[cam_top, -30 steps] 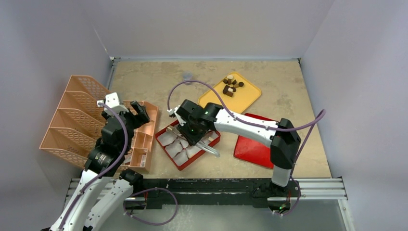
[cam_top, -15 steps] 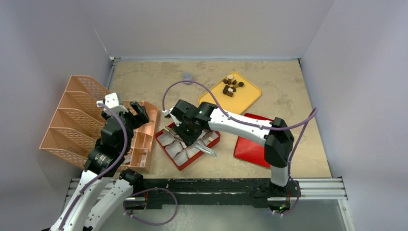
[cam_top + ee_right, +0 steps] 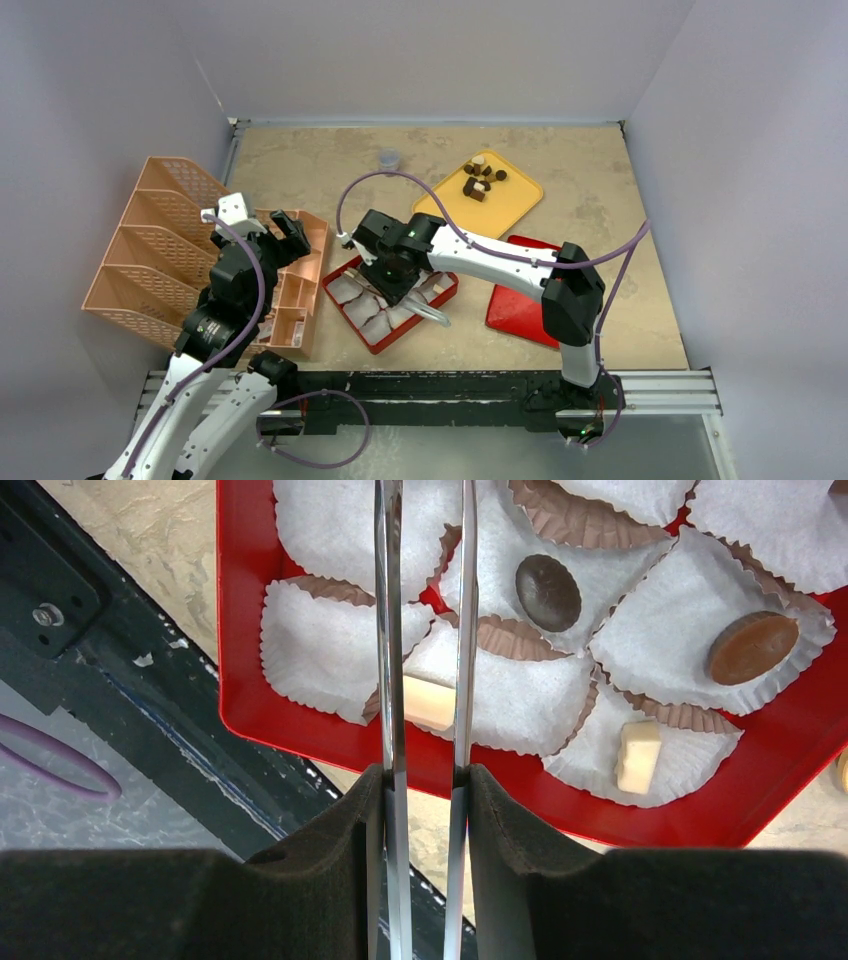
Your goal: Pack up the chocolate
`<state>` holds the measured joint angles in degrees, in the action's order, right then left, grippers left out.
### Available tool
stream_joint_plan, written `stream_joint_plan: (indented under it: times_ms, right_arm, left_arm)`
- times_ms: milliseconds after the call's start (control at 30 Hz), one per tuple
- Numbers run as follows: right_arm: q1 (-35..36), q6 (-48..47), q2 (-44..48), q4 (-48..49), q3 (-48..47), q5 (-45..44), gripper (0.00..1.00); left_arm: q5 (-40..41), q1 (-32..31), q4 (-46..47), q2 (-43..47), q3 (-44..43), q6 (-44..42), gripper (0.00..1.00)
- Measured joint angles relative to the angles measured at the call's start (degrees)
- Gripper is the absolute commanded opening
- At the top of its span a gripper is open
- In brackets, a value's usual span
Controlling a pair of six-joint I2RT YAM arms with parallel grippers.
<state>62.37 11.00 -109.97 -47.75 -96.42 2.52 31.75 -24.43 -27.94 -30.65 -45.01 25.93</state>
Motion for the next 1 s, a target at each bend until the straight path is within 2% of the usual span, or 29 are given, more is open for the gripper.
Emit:
stream_joint_plan:
  times_ms: [300, 633, 1000]
  right_arm:
    - [0.0, -0.2, 0.0, 0.0, -0.3, -0.4, 0.39]
    - [0.0, -0.1, 0.5, -0.5, -0.4, -0.5, 0.37]
    - [-2.5, -0.2, 8.1, -3.4, -0.4, -6.3, 0.37]
  left_arm:
    - [0.0, 0.0, 0.0, 0.0, 0.0, 0.0, 0.76]
    - [0.0, 0.0, 0.0, 0.0, 0.0, 0.0, 0.76]
    - [0.0, 0.0, 0.0, 0.0, 0.0, 0.0, 0.76]
